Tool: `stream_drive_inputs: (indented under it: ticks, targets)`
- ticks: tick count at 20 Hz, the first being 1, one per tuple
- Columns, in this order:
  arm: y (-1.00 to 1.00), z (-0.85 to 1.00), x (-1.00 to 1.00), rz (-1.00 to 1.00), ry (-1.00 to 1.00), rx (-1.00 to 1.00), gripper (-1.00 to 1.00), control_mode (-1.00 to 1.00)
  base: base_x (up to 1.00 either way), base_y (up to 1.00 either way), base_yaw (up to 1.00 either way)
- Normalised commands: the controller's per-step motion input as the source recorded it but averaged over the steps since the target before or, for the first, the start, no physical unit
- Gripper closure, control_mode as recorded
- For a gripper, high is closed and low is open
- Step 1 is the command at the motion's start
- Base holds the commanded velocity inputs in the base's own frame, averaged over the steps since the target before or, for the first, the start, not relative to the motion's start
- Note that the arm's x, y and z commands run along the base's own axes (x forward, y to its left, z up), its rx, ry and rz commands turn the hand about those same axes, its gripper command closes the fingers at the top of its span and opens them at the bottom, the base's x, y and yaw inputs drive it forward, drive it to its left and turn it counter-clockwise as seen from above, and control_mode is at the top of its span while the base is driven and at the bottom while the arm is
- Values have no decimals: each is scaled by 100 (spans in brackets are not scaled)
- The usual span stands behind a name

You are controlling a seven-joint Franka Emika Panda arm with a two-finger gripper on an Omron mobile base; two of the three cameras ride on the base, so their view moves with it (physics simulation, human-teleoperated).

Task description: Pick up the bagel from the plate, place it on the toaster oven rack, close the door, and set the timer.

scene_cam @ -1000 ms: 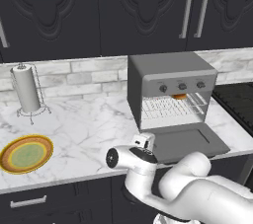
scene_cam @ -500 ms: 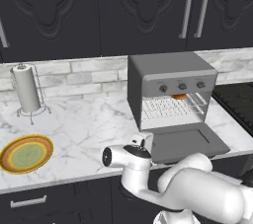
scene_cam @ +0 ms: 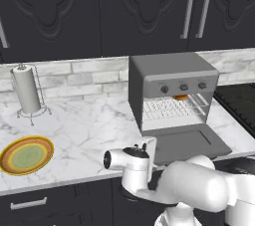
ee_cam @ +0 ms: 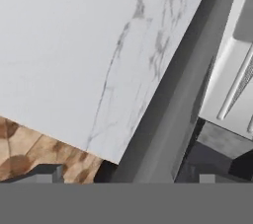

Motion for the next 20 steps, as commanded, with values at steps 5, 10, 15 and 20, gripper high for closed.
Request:
stream_drive_inputs:
  ticks: [5,10,15,20]
  targets:
    - [-30,-30,8,-8,4,-2,-100,-100,0,0,0]
    - [-26,8,54,0,-8,-4,-100,-100,0,0,0]
    - [-41,26,38,1,-20,-13,-100,-100,0,0,0]
    - [-53,41,27,8,-25,-18,-100,-100,0,0,0]
